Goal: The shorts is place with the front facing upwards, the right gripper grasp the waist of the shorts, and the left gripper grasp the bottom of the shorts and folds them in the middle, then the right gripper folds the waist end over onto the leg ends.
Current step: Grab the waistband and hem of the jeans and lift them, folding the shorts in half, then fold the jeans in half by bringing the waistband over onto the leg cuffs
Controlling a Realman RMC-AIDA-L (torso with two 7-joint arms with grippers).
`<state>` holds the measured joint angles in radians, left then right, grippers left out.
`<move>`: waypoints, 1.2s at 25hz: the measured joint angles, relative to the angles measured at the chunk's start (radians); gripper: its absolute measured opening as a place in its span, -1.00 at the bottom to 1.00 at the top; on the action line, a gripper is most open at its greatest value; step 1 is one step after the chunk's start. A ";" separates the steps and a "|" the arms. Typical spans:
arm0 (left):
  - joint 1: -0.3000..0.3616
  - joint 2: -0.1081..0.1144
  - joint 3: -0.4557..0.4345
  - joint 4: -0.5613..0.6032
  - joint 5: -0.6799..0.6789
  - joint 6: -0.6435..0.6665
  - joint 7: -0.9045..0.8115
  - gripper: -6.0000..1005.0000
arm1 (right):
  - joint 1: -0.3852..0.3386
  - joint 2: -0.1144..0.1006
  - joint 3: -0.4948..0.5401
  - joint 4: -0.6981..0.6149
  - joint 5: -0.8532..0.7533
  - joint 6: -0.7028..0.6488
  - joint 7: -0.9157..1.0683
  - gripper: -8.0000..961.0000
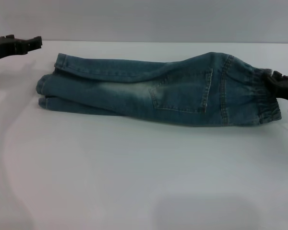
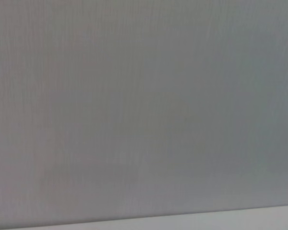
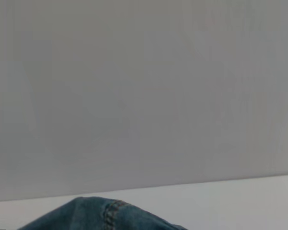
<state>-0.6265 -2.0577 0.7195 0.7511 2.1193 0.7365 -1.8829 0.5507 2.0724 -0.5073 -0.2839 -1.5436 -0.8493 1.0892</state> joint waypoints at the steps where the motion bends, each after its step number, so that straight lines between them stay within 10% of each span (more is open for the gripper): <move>1: 0.002 0.000 0.000 0.000 -0.003 0.001 0.000 0.65 | 0.001 0.000 0.000 0.001 0.000 0.005 0.000 -0.77; 12: 0.014 -0.001 0.008 0.000 -0.031 0.003 0.013 0.65 | -0.033 0.001 0.009 -0.003 0.106 -0.010 -0.022 -0.03; 21: 0.030 0.000 0.039 0.001 -0.089 0.018 0.046 0.65 | -0.101 -0.010 -0.001 -0.087 0.105 -0.153 0.060 -0.03; 30: 0.056 0.001 0.040 0.008 -0.260 0.126 0.194 0.65 | -0.074 -0.093 -0.004 -0.262 -0.221 -0.376 0.516 -0.02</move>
<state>-0.5703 -2.0570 0.7594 0.7586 1.8592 0.8626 -1.6891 0.4763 1.9796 -0.5114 -0.5457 -1.7642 -1.2253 1.6055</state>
